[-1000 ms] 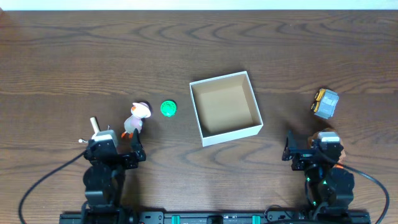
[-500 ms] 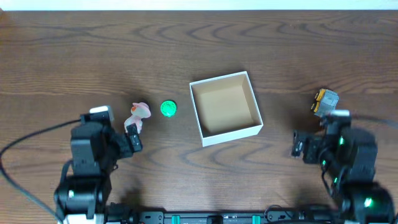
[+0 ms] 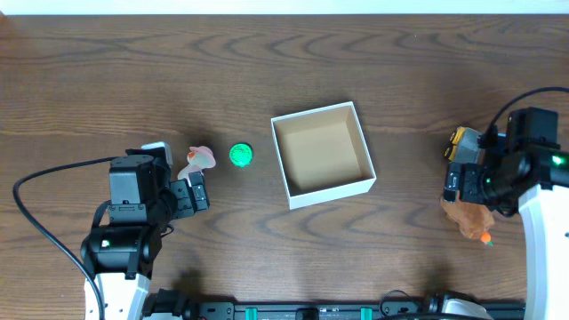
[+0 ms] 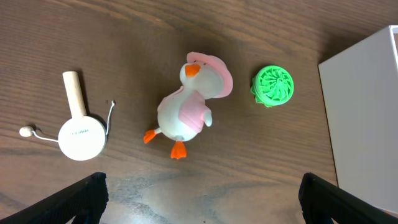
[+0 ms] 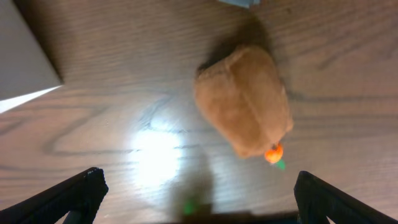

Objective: Pack container
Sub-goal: 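Reach the right gripper to the brown plush bear and grasp it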

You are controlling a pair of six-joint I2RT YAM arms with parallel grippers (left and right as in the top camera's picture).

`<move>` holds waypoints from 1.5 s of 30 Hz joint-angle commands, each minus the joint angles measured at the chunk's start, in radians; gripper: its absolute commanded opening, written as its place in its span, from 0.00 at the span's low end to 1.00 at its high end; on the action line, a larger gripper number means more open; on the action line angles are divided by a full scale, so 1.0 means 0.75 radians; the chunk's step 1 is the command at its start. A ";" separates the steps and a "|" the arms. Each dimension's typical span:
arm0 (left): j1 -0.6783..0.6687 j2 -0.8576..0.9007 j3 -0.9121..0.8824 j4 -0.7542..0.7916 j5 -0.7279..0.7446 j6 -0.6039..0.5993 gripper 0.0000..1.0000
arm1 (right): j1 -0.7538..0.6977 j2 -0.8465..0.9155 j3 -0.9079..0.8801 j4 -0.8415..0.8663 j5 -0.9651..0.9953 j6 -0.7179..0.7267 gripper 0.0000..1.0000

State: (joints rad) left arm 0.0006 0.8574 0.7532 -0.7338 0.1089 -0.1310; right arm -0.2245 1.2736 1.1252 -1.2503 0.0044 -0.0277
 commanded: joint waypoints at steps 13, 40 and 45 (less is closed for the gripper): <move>-0.003 0.001 0.031 -0.004 0.019 -0.003 0.98 | -0.013 0.048 -0.227 0.202 0.274 -0.111 0.99; -0.003 0.001 0.031 -0.013 0.019 -0.003 0.98 | -0.034 0.491 -0.277 0.427 0.213 -0.263 0.71; -0.003 0.001 0.031 -0.013 0.019 -0.003 0.98 | -0.033 0.491 -0.276 0.432 0.199 -0.255 0.34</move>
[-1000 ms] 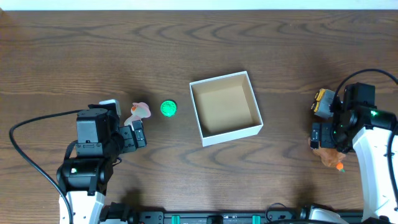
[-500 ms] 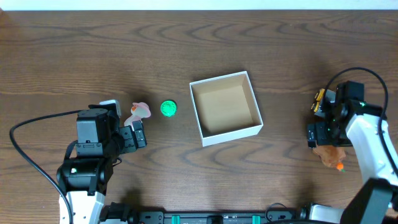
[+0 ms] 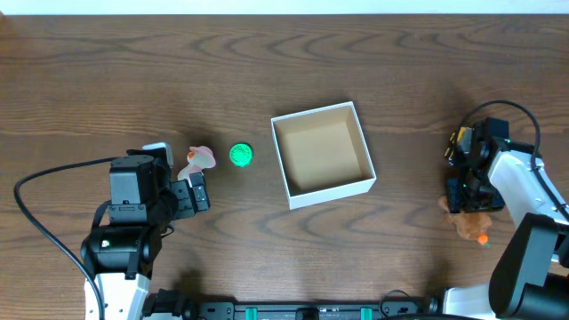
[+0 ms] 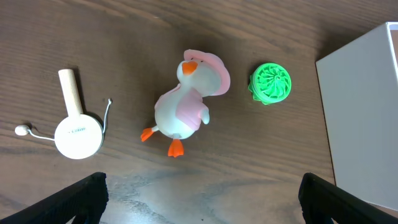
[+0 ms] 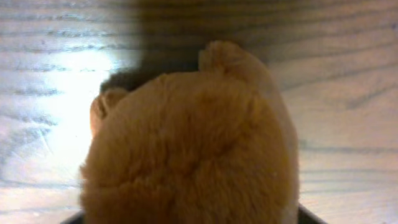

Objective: Pack container
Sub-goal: 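Reach the right gripper to the brown plush bear and grasp it, then carry the bear with the right gripper and release it into the box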

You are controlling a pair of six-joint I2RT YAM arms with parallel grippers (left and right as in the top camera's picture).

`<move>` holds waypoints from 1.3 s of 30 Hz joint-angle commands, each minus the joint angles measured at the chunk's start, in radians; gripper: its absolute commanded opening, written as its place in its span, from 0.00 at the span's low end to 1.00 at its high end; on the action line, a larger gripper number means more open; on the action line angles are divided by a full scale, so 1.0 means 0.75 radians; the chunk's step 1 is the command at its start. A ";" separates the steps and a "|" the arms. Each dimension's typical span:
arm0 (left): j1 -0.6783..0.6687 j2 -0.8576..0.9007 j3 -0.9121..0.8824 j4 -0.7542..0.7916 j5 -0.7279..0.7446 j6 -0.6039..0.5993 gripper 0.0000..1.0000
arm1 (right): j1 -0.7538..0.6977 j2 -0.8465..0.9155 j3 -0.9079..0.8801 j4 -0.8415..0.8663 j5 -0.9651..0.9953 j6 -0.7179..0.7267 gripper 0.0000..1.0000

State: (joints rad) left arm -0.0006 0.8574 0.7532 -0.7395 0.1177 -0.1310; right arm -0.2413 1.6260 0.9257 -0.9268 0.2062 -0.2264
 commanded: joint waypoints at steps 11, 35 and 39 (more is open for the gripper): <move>-0.001 0.001 0.031 -0.005 0.007 -0.003 0.98 | 0.063 0.018 0.281 -0.172 -0.181 0.084 0.16; -0.001 0.005 0.031 -0.002 0.008 -0.004 0.98 | 0.976 0.135 0.840 -0.035 -0.144 1.077 0.06; -0.001 0.005 0.031 -0.002 0.008 -0.004 0.98 | 1.015 0.245 0.840 -0.071 -0.135 1.124 0.08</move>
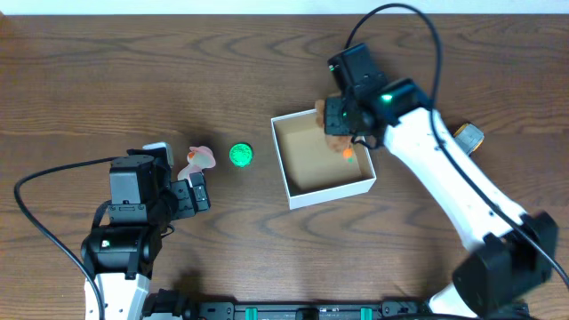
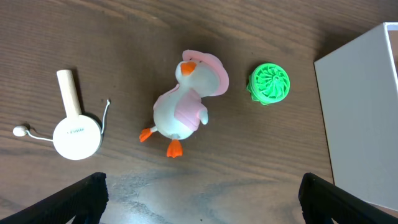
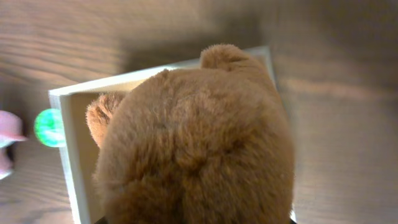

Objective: Pack container
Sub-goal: 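Carry the bear with the right gripper and release it into the box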

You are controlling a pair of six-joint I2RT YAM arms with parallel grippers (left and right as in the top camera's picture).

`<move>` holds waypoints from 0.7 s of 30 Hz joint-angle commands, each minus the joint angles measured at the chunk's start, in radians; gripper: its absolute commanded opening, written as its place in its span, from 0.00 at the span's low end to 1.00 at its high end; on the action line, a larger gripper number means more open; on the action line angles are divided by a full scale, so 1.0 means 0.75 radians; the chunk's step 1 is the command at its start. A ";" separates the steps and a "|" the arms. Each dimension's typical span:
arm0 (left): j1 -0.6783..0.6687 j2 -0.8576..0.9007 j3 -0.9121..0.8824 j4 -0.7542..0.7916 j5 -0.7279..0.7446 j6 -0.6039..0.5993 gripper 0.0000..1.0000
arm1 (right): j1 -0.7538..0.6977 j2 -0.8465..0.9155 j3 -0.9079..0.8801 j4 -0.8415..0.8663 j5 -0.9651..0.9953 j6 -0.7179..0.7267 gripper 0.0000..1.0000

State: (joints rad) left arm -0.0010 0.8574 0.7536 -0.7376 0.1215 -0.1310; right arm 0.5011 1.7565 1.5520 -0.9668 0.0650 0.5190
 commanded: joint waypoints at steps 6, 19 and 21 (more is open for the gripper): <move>-0.001 0.005 0.031 -0.013 0.003 -0.003 0.98 | 0.028 0.191 0.005 -0.047 0.052 0.130 0.36; -0.001 0.005 0.031 -0.018 0.003 -0.003 0.98 | -0.030 -0.004 0.017 0.002 0.064 -0.038 0.63; -0.001 0.005 0.031 -0.018 0.003 -0.003 0.98 | -0.047 -0.046 0.017 0.004 0.063 -0.046 0.63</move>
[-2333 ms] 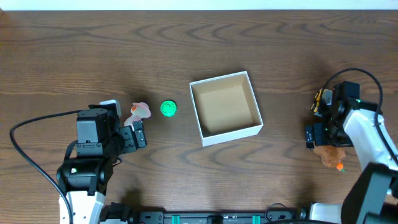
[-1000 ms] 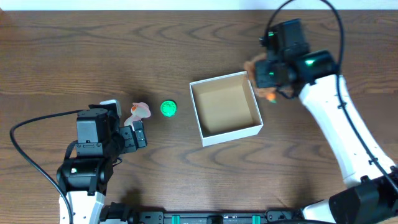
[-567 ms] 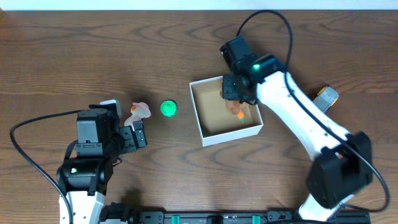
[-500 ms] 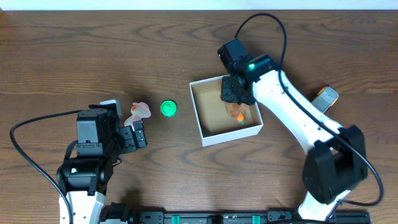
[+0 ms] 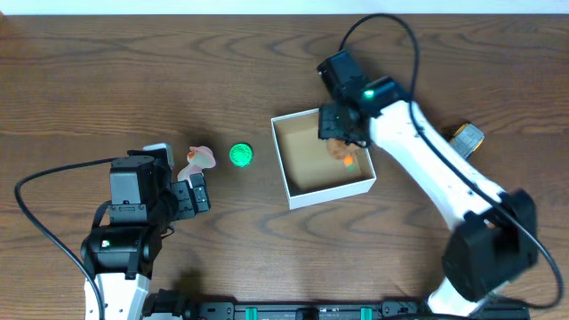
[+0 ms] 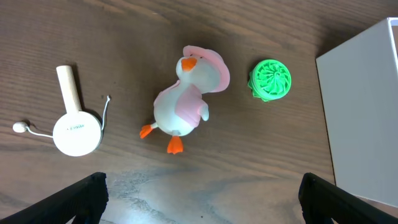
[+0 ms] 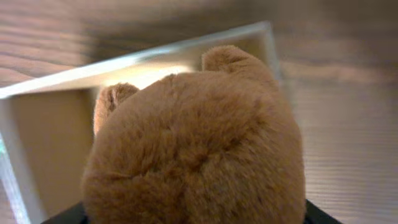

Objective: Pack container
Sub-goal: 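Carry the bear with the right gripper and release it into the box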

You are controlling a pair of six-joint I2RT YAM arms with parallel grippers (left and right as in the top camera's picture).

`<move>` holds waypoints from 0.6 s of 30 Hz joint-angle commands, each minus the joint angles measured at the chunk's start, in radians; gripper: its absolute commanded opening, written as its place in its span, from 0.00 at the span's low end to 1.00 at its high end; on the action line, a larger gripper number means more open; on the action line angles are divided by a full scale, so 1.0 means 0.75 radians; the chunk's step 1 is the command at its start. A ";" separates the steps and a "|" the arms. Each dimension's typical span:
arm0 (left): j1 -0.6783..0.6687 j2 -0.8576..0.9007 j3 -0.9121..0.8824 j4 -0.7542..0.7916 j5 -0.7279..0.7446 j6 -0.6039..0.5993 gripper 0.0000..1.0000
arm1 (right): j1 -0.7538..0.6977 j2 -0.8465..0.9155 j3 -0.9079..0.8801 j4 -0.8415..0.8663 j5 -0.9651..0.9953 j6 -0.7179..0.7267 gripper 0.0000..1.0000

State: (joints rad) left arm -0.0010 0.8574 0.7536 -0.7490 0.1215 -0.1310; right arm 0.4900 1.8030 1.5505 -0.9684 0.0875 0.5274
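Observation:
The white open box (image 5: pixel 293 191) stands mid-table. My right gripper (image 5: pixel 339 142) hangs over its far right corner, shut on a brown plush toy (image 7: pixel 196 143) that fills the right wrist view, with the box rim (image 7: pixel 155 50) behind it. An orange bit of the plush (image 5: pixel 348 161) shows inside the box. My left gripper (image 6: pixel 199 208) is open near the table's left front, with nothing between its fingers. Beyond it lie a white duck with a pink hat (image 6: pixel 183 106) and a green round piece (image 6: pixel 270 79).
A white disc with a wooden handle and cord (image 6: pixel 74 127) lies left of the duck. A yellow and black object (image 5: pixel 467 138) sits on the table at the right of the box.
My right gripper with the plush has shifted slightly left and sits lower over the box's far right corner. The left arm and its objects have not moved.
My right gripper hovered open above the plush at the table's right edge. Then it was down on the plush. Later it held the plush over the box's far side, and now holds it partly inside. The left gripper stayed open by the duck throughout.

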 commanded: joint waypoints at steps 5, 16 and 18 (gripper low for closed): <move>-0.001 0.005 0.031 -0.003 0.003 -0.003 0.98 | -0.052 -0.136 0.018 -0.018 0.016 -0.057 0.59; -0.001 0.005 0.031 -0.003 0.003 -0.003 0.98 | 0.024 -0.062 0.007 -0.042 -0.013 -0.057 0.57; -0.001 0.005 0.031 -0.003 0.003 -0.003 0.98 | 0.040 -0.031 0.006 -0.047 -0.013 -0.057 0.58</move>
State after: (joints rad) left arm -0.0010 0.8574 0.7536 -0.7513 0.1211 -0.1310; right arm 0.4953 1.7462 1.5532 -1.0008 0.0814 0.4931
